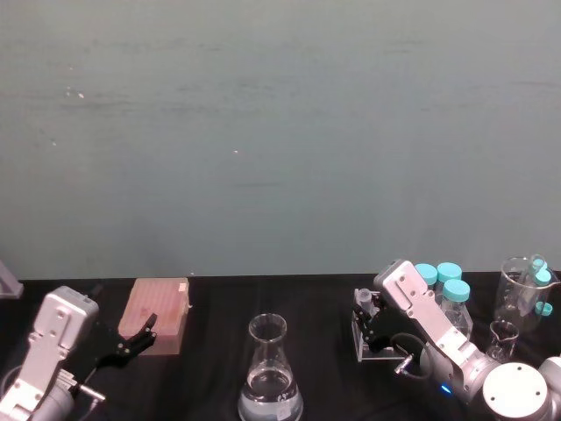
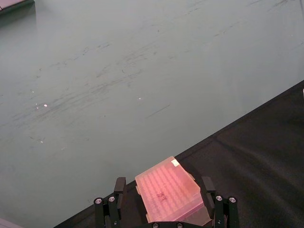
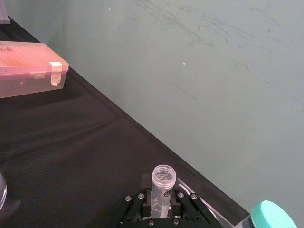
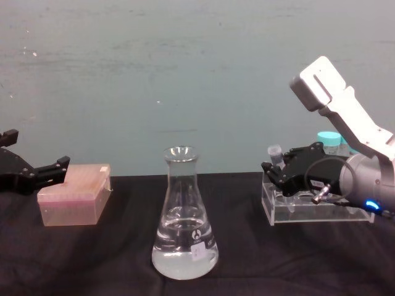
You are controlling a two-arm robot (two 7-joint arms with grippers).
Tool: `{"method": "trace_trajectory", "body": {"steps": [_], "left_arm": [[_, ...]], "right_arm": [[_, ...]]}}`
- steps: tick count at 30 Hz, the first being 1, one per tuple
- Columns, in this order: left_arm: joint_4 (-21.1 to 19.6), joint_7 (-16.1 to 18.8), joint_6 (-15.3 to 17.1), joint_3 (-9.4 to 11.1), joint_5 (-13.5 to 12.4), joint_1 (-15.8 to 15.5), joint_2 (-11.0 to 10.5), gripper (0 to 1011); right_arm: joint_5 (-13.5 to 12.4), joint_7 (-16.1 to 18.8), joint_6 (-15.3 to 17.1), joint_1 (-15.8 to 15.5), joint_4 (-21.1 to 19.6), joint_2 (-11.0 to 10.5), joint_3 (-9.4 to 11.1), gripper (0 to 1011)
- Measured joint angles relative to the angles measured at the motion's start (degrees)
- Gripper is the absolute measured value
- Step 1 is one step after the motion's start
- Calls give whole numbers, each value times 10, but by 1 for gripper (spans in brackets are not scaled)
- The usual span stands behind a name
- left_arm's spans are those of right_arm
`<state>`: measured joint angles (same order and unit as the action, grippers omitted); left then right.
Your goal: Pour the liquid from the test tube into the beaker using one hand.
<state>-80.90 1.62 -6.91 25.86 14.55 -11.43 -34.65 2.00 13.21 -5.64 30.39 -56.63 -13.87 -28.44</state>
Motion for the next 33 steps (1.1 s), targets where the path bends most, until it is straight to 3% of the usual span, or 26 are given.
{"method": "trace_trajectory", "body": {"steps": [16,33], "left_arm": [[0,0,0,0,0,0,0,1000],[0,0,0,0,0,0,0,1000]], "right_arm": [[7,11,-9,-18,-18,3,25,215],[-4,40,-24,-31,-48,13,60,215]]}}
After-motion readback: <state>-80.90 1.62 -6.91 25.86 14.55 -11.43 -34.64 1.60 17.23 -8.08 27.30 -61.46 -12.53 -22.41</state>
